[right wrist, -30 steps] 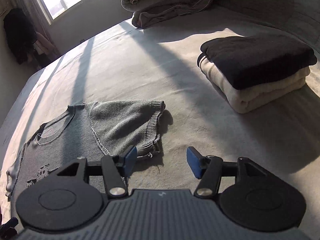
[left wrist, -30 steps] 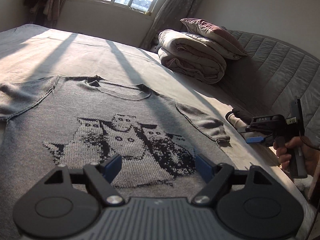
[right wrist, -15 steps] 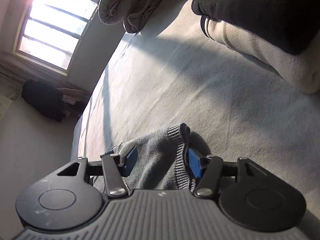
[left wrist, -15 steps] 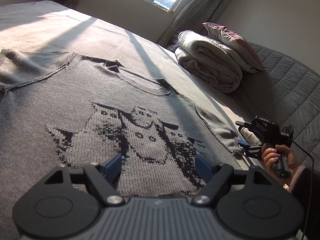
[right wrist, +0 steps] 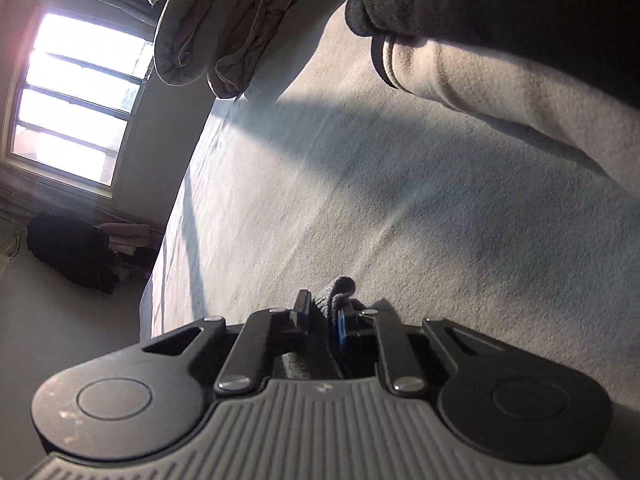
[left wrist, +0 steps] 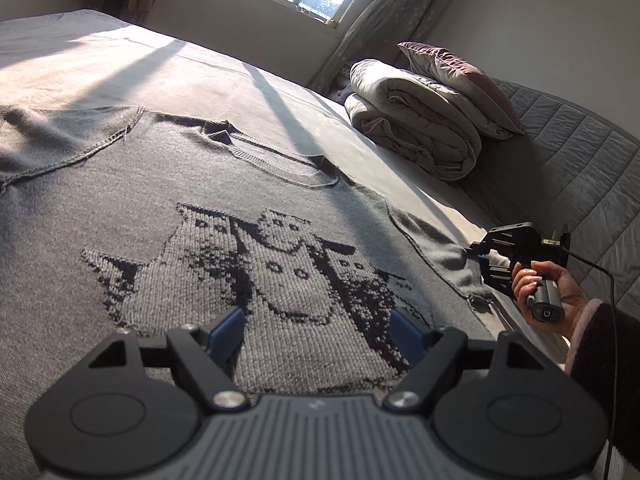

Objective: Fold clothes

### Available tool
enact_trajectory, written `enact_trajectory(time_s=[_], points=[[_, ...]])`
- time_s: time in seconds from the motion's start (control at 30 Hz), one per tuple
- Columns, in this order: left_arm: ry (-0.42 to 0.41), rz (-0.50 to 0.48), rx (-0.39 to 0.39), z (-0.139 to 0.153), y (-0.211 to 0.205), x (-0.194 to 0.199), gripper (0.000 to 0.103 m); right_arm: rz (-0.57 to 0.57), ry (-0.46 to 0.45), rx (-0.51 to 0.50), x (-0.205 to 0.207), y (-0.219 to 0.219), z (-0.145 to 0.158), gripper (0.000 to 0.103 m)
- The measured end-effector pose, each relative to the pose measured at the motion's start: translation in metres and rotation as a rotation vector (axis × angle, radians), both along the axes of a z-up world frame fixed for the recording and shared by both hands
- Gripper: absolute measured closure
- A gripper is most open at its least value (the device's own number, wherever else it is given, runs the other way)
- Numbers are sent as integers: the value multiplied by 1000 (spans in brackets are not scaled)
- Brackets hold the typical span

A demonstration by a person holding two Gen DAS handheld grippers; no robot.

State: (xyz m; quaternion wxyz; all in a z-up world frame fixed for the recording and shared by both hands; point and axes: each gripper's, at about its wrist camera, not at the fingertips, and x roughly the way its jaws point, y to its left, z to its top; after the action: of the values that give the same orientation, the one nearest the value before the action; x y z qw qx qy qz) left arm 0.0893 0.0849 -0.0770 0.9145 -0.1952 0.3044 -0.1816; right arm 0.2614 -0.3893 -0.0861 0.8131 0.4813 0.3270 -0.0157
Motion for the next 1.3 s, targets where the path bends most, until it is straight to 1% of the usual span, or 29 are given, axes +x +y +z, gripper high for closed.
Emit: enact_trajectory(time_s=[0.03, 0.07, 0.1, 0.17, 0.23, 0.27, 0.3, 0.37, 0.43, 0.5, 0.53, 0.57, 0.6, 0.63, 0.67, 0.77, 0.87, 1.0, 1.07, 1.2, 1.23, 1.27, 1.3], points=[[-2, 1, 0, 0, 0, -1, 23, 1, -25, -70, -2, 5, 6, 93], [-3, 1, 1, 1, 0, -1, 23, 2, -71, -148, -5, 10, 14, 95], [-5, 1, 1, 1, 0, -1, 23, 6, -112, -244, -9, 16, 21, 96], [-5, 0, 5, 1, 0, -1, 23, 22, -166, -463, -15, 33, 34, 96], [-4, -2, 9, 0, -1, -1, 23, 62, -172, -669, -12, 52, 34, 96], [-5, -4, 13, 0, -2, -1, 23, 88, -161, -748, -10, 60, 30, 97], [-6, -4, 18, 0, -2, -1, 23, 110, -138, -792, -6, 64, 24, 97], [-5, -7, 27, 0, -4, -1, 23, 140, -91, -829, 0, 68, 11, 96], [-4, -11, 33, 0, -5, 0, 23, 135, -83, -806, 1, 63, 8, 96], [-3, -13, 36, 0, -6, 0, 22, 119, -68, -751, 3, 56, 14, 85], [-2, -13, 37, 0, -5, 0, 22, 112, -61, -733, 0, 54, 17, 82], [1, -12, 38, 0, -6, 0, 22, 106, -57, -718, -2, 52, 21, 73], [4, -10, 37, 1, -6, 0, 22, 100, -54, -698, -6, 50, 25, 62], [7, -8, 36, 2, -5, 0, 22, 94, -51, -672, -13, 48, 28, 58], [10, -7, 29, 3, -5, -1, 22, 90, -49, -644, -21, 46, 30, 57], [7, -12, 11, 9, -5, -4, 23, 72, -32, -557, -45, 40, 36, 57], [-8, -18, 11, 15, -6, -10, 23, 77, 0, -477, -59, 45, 36, 57], [-21, -31, 12, 21, -9, -16, 22, 103, 40, -449, -78, 59, 37, 57], [-27, -40, 10, 23, -11, -19, 23, 99, 44, -424, -81, 65, 34, 57], [-38, -62, 14, 27, -17, -25, 22, 47, 44, -393, -77, 72, 25, 57], [-40, -67, 18, 27, -18, -27, 22, 31, 47, -395, -75, 74, 23, 62], [-42, -73, 22, 27, -19, -28, 22, 16, 58, -411, -73, 76, 22, 87], [-44, -79, 32, 28, -20, -30, 22, 7, 72, -438, -72, 78, 23, 94]])
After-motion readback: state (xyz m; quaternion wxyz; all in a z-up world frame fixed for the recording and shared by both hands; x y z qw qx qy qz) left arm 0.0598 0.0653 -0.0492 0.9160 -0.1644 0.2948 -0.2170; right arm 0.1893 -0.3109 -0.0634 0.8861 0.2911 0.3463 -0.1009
